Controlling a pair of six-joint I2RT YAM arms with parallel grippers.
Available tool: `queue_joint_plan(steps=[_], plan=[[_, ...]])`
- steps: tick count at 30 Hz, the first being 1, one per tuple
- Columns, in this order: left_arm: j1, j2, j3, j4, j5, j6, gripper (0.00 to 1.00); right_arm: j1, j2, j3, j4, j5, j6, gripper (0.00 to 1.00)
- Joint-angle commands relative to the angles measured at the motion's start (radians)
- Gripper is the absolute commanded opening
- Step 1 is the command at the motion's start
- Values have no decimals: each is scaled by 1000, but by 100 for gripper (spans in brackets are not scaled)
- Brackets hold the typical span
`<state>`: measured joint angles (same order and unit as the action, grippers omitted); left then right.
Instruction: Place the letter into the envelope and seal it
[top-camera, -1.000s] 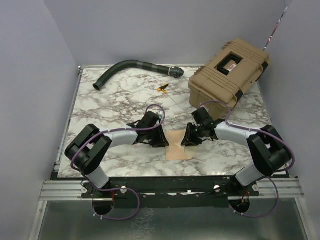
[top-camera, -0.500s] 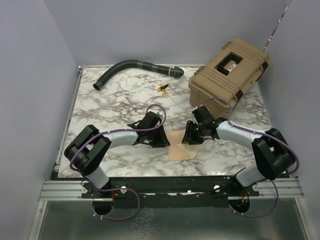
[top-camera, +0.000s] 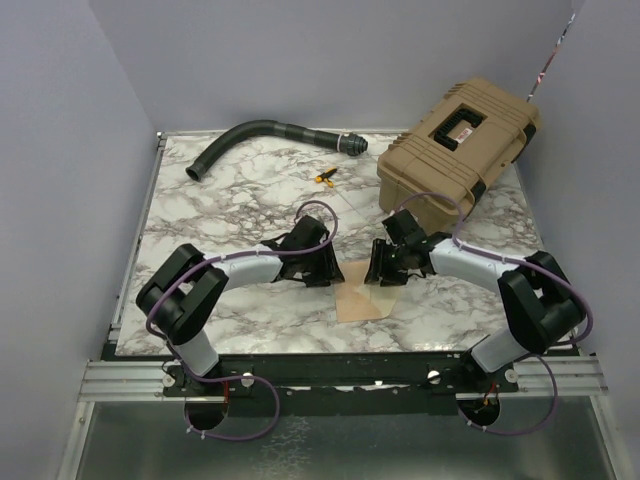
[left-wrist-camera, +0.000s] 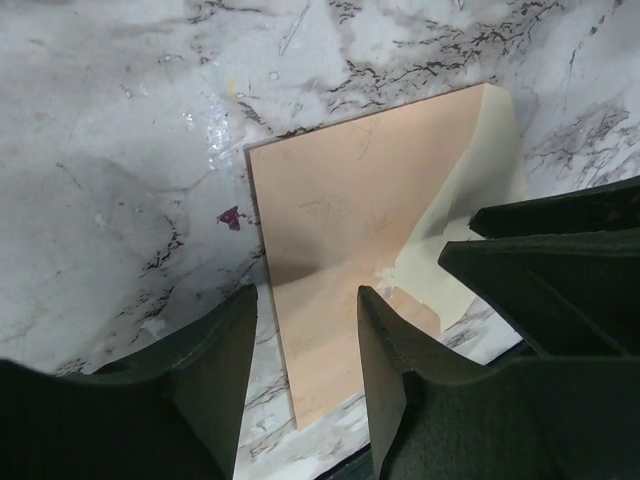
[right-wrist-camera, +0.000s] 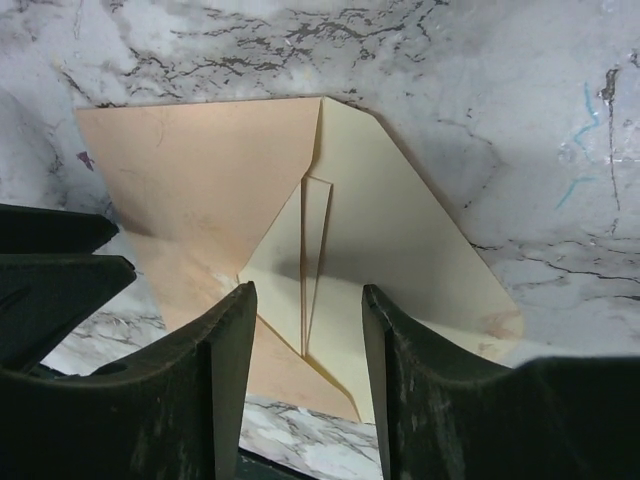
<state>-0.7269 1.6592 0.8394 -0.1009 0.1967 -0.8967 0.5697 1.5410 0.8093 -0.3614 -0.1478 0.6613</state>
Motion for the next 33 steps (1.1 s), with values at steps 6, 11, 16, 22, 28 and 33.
queue_joint_plan(steps=[6,11,16,22,28,33], plan=[[-2,96,18,-60,-72,-1,42,3,70,27,65,17,-8,35],[-1,123,26,-61,-51,10,42,3,94,20,102,-23,-19,28],[-2,136,48,-60,-36,25,42,4,100,12,174,-128,-34,23],[-2,130,51,-61,-41,27,41,4,97,5,177,-142,-27,23],[-1,75,43,-61,-77,34,41,3,-15,10,91,-59,-9,38],[-1,1,45,-61,-105,47,42,2,-112,19,11,-3,4,48]])
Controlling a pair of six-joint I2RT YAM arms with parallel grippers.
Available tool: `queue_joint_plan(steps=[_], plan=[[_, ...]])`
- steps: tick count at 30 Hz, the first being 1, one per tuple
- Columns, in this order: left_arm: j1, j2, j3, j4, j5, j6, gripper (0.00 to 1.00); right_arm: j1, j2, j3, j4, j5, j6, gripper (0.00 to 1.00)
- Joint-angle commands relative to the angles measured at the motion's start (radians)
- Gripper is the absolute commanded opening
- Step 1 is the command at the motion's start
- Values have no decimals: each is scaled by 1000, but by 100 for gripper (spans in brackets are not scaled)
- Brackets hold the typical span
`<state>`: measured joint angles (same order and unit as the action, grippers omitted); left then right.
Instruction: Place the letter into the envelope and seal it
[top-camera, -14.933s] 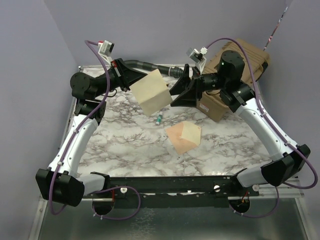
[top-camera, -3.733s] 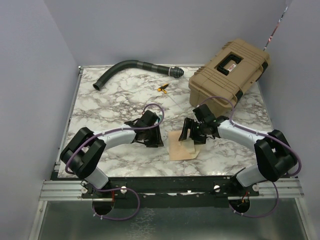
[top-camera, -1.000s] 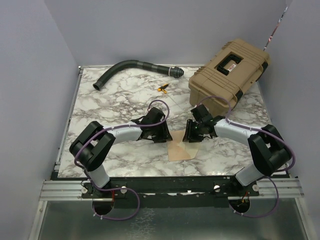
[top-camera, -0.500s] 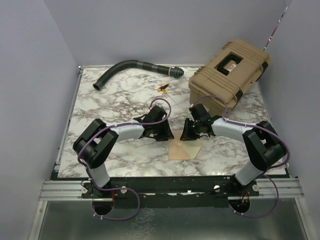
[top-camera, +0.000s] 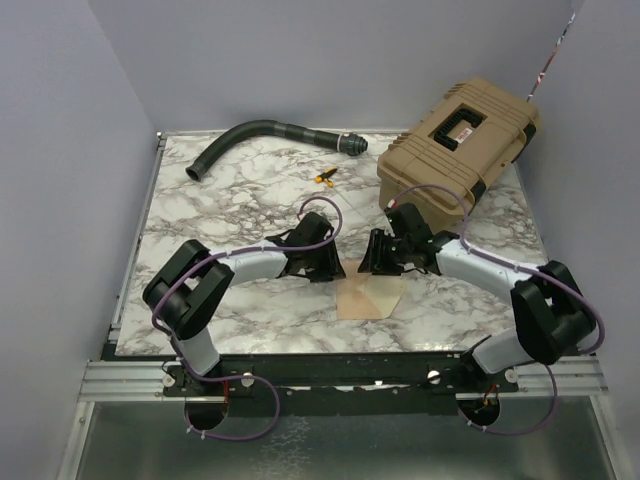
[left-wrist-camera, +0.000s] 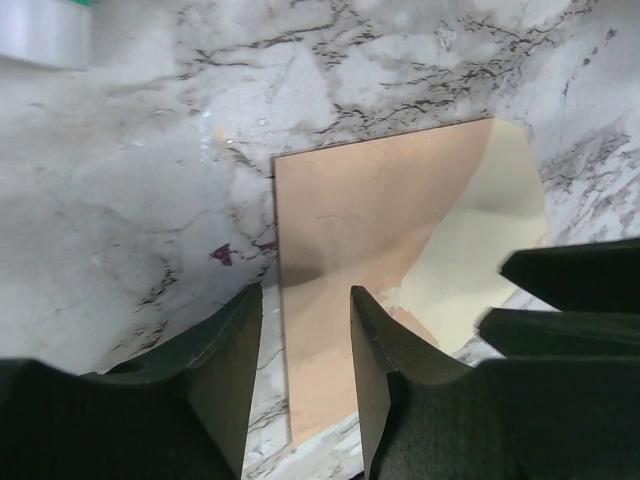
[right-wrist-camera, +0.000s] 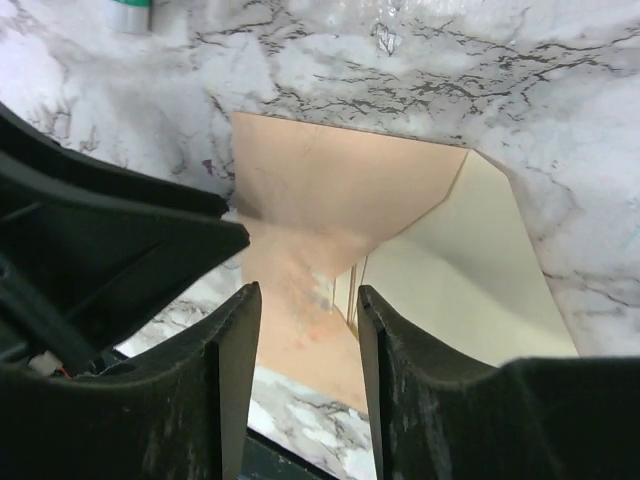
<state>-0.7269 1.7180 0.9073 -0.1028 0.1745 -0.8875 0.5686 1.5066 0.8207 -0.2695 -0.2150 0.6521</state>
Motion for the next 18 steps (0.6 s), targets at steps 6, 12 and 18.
queue_joint_plan(steps=[6,12,18], plan=[[0,-207,-70,-58,-248,61,42,4,-201,21,-184,192,37,53],[8,-379,-131,-59,-414,88,50,3,-211,50,-241,282,-12,57],[62,-329,-70,-65,-472,188,59,4,-199,122,-239,233,-7,58]])
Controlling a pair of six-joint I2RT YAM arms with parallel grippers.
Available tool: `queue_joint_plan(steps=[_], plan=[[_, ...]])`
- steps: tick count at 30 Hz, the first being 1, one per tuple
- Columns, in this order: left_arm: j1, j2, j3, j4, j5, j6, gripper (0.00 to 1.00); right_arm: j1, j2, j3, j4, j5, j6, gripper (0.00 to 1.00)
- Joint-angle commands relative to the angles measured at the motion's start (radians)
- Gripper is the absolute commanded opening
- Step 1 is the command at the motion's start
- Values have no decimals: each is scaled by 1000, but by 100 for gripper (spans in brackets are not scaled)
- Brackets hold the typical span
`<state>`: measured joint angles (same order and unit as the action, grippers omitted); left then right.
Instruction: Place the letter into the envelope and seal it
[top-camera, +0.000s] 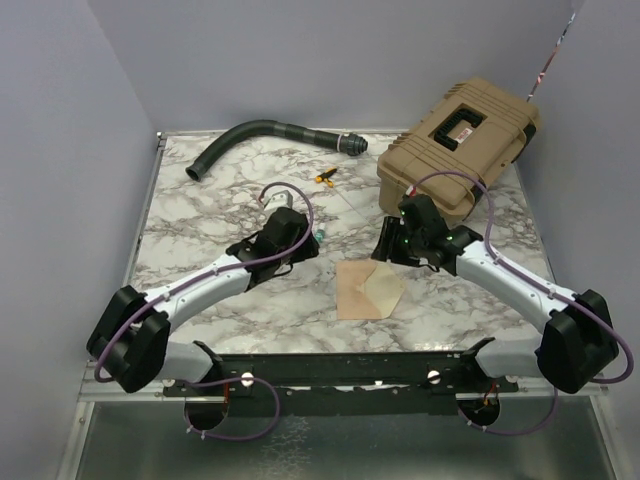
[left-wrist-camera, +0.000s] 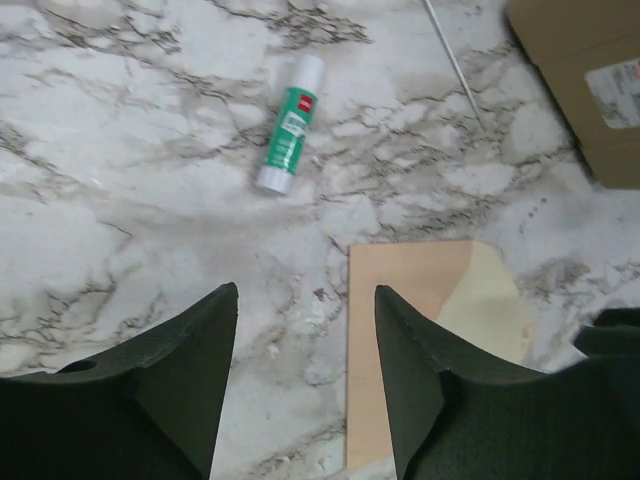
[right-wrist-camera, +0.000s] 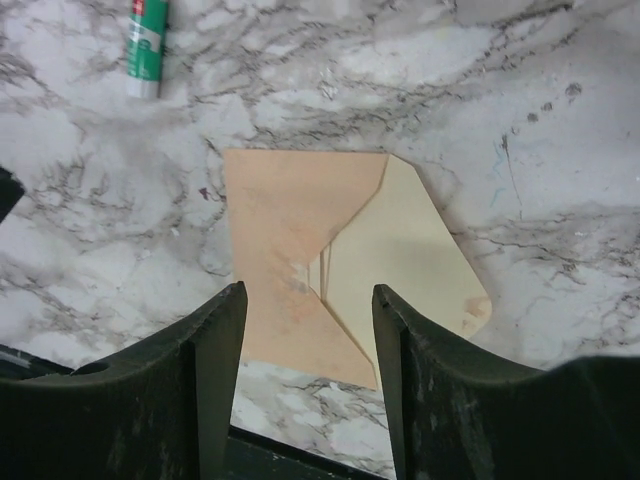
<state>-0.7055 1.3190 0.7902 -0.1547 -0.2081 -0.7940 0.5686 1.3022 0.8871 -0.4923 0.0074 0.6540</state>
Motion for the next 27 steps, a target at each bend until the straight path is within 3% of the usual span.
queue_joint_plan(steps=[1,9,16,22,27], plan=[[49,107,77,-19,-76,115,58,4,7,62,-11,3,-8,58],[83,383,322,-79,37,291,51,4,33,81,-22,-1,-9,58],[81,506,368,-86,47,322,51,3,65,78,18,-75,31,58],[81,590,404,-86,83,362,33,3,85,101,25,-74,31,58],[67,588,373,-86,-9,394,31,4,90,105,29,-58,30,58]])
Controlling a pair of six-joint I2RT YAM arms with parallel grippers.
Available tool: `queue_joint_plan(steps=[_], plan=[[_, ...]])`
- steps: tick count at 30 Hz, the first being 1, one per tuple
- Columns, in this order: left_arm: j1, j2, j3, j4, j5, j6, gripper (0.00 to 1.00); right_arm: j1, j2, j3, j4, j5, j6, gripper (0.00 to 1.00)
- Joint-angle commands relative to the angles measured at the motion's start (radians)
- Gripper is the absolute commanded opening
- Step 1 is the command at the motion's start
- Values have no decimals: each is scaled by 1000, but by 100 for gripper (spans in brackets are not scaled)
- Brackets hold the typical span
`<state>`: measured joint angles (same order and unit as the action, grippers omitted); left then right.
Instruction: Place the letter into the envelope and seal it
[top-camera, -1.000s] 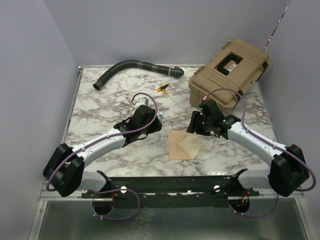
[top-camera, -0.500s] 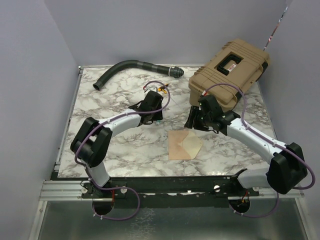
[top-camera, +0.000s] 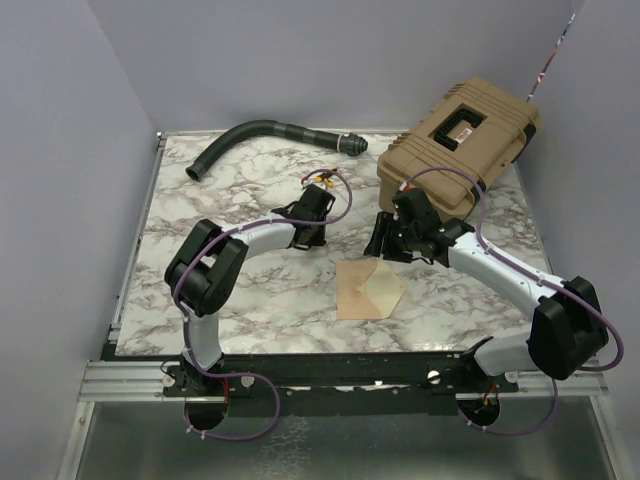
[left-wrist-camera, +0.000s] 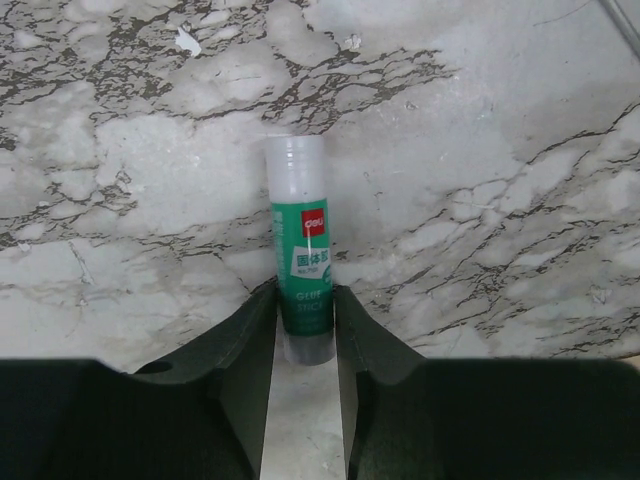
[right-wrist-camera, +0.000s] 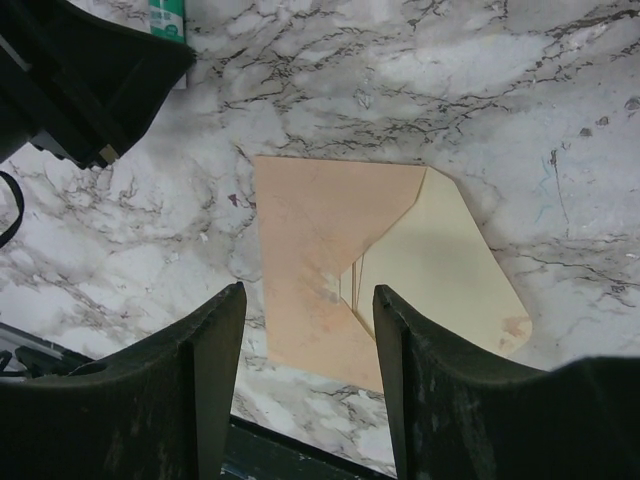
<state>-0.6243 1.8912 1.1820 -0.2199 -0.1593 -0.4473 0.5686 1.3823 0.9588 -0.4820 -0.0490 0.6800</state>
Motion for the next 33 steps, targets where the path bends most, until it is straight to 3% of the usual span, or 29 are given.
queue_joint_plan(steps=[1,4,8,13,18,21,26,33], plan=[[-21,14,-28,-22,-82,59,31,3,14,37,17,0,4,58],[-27,25,-40,-24,-107,85,26,3,26,46,13,5,5,58],[-28,24,-34,-30,-108,106,1,4,37,61,5,15,7,58],[-28,-54,-6,-27,-88,164,0,4,15,32,78,30,21,59],[-28,-198,-22,-2,-15,246,0,4,18,20,217,-70,36,61],[-27,-324,-104,68,54,295,0,1,47,79,235,-133,36,61],[-12,-542,-260,205,56,313,0,-14,126,240,312,-298,36,65],[-6,-733,-305,216,84,261,0,-15,233,455,389,-548,-13,68]])
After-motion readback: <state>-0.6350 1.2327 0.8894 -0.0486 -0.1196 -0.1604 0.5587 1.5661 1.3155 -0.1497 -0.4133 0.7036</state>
